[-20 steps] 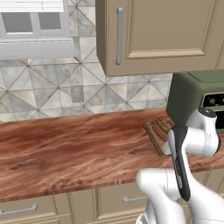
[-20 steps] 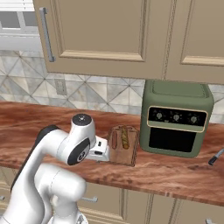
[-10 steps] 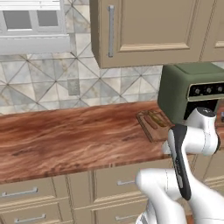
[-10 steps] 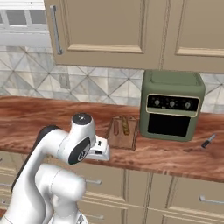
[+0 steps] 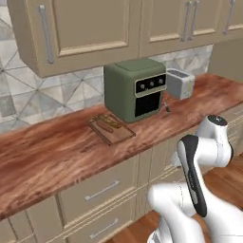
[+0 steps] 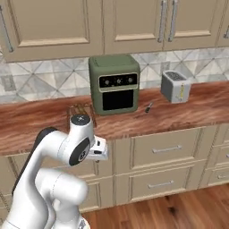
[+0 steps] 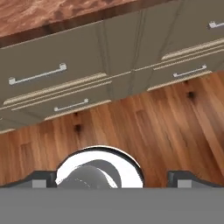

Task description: Retrieve the sausage and cheese from the fridge and place them on the cutting board on the counter.

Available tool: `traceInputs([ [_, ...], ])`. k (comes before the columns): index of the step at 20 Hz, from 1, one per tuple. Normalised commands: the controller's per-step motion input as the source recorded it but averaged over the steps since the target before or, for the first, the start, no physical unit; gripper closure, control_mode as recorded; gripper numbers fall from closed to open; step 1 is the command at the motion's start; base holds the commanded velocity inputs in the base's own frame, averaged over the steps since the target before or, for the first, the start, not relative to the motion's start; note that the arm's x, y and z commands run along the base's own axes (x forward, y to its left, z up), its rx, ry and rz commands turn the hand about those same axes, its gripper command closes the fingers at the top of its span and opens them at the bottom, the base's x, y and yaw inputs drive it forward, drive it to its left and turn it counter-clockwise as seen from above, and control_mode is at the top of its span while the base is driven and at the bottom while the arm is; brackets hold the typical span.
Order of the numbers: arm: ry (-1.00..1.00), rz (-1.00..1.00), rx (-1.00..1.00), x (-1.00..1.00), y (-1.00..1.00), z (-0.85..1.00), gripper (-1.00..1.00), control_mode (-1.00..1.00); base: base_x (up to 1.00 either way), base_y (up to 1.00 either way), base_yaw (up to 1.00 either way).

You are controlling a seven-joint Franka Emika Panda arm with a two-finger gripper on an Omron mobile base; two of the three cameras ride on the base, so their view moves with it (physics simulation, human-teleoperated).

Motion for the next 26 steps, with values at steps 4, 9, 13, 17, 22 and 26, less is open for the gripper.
traceInputs([
  [4, 0.00, 0.00, 0.00, 0.00, 0.00, 0.00, -1.00, 1.00, 0.00, 0.07, -1.00],
  [9, 0.00, 0.00, 0.00, 0.00, 0.00, 0.00, -1.00, 1.00, 0.00, 0.05, -1.00],
  [13, 0.00, 0.00, 0.00, 0.00, 0.00, 0.00, -1.00, 1.00, 0.00, 0.02, -0.99],
  [17, 0.00, 0.00, 0.00, 0.00, 0.00, 0.00, -1.00, 1.00, 0.00, 0.00, -0.94],
  [22, 0.00, 0.00, 0.00, 0.00, 0.00, 0.00, -1.00, 1.00, 0.07, -0.14, -0.77],
  [26, 0.00, 0.00, 0.00, 0.00, 0.00, 0.00, -1.00, 1.00, 0.42, -0.28, -0.40],
])
